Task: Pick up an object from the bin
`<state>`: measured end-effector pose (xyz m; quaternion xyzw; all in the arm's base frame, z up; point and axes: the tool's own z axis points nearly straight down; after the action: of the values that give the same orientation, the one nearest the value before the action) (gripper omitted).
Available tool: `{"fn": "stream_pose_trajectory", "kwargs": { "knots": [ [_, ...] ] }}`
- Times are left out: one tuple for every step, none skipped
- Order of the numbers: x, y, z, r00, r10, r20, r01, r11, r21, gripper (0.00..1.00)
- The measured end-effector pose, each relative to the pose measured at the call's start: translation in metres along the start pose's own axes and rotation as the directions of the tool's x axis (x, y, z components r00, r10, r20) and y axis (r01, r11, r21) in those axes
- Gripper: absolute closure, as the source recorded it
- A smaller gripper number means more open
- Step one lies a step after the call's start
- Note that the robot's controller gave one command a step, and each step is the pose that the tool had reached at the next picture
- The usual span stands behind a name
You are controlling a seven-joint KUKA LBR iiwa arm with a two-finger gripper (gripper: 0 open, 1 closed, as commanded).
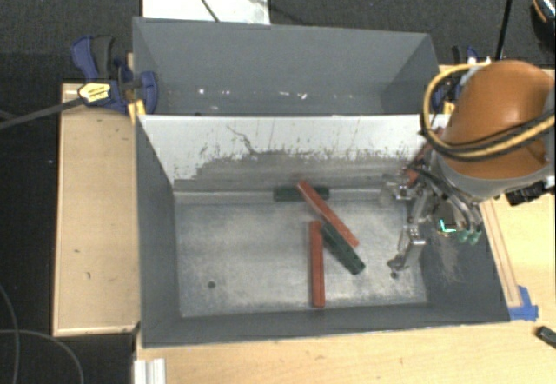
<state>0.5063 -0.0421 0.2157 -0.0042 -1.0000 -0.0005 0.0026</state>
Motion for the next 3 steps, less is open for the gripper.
{"fn": "stream_pose_trajectory", "kwargs": {
  "knots": [
    [-0.058, 0.047, 0.149, 0.985, 0.172, 0.002, -0.172, 0.985, -0.001, 0.0],
    [-0.052, 0.014, 0.114, 0.998, 0.063, 0.012, -0.063, 0.998, 0.001, 0.0],
    [-0.04, 0.031, 0.115, 0.925, 0.379, 0.004, -0.379, 0.925, -0.001, 0.0]
  ]
}}
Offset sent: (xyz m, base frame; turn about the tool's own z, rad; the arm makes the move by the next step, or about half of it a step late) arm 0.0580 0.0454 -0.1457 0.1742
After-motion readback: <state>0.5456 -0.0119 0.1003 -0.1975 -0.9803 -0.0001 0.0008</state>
